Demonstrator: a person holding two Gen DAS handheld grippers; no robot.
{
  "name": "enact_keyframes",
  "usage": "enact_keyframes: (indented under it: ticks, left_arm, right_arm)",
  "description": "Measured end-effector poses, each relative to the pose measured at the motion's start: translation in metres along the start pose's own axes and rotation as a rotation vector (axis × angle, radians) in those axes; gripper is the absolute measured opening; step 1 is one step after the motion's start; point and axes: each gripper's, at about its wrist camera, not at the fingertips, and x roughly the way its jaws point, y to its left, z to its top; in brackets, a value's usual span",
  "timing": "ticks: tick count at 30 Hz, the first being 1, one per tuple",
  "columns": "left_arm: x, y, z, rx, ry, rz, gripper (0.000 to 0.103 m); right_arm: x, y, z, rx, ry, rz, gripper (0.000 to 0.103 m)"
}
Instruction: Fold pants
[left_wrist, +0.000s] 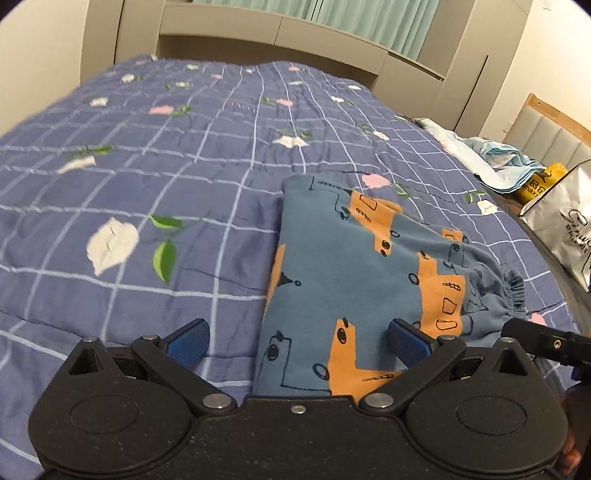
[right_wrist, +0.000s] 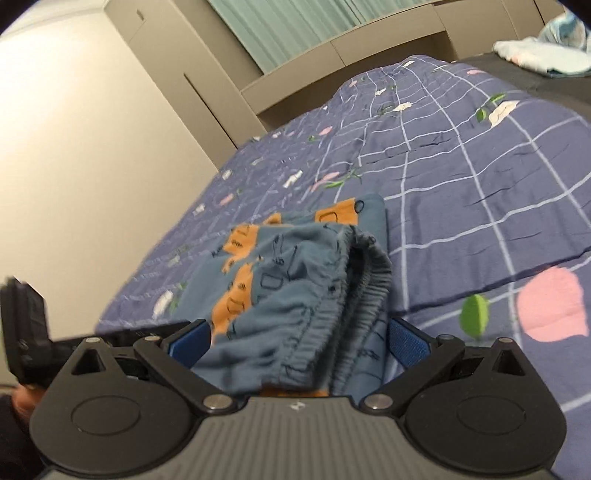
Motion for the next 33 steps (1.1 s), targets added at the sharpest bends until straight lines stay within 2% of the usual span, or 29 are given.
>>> enact_keyframes:
  ticks: [3,5,9,14,16,19,21,24,29,31,33]
  left_arm:
    - [-0.001,0.003,0.001,-0.02,-0.004,-0.015,0.102]
    - [-0.002,0.001,0.002,-0.013,-0.015,-0.005,0.102]
    - [-0.004,-0.001,0.004,-0.006,-0.016,0.0,0.102]
    - [-0.006,-0.001,0.006,0.0,-0.015,-0.015,0.101]
    - [-0.008,0.0,0.006,-0.002,-0.017,-0.029,0.096]
    - [-0.01,0.001,0.008,-0.012,-0.016,-0.047,0.085]
    - [-0.01,0.003,0.009,-0.023,-0.01,-0.059,0.071]
    - [-0.006,0.004,0.011,-0.035,0.022,-0.053,0.054]
    - [-0.005,0.003,0.01,-0.049,0.028,-0.046,0.051]
    - [-0.005,0.003,0.01,-0.053,0.031,-0.036,0.044]
    - [-0.006,0.0,0.011,-0.048,0.031,-0.029,0.033]
  right_arm:
    - [-0.004,-0.006,-0.004,0.027,-0.042,0.012,0.101]
    - [-0.006,-0.003,-0.007,0.02,-0.051,-0.019,0.097]
    - [-0.007,0.005,-0.012,-0.001,-0.071,-0.097,0.08]
    - [-0.008,0.001,-0.016,0.03,-0.091,-0.099,0.069]
    - [-0.009,0.0,-0.018,0.036,-0.096,-0.104,0.061]
    - [-0.009,-0.002,-0.02,0.037,-0.103,-0.106,0.057]
    - [-0.009,-0.002,-0.02,0.033,-0.103,-0.109,0.054]
    - [-0.008,0.0,-0.021,0.024,-0.1,-0.116,0.05]
    - [-0.009,0.004,-0.021,0.014,-0.1,-0.126,0.046]
    - [-0.009,0.006,-0.022,0.007,-0.101,-0.13,0.042]
    - [-0.011,0.009,-0.022,-0.003,-0.106,-0.134,0.036]
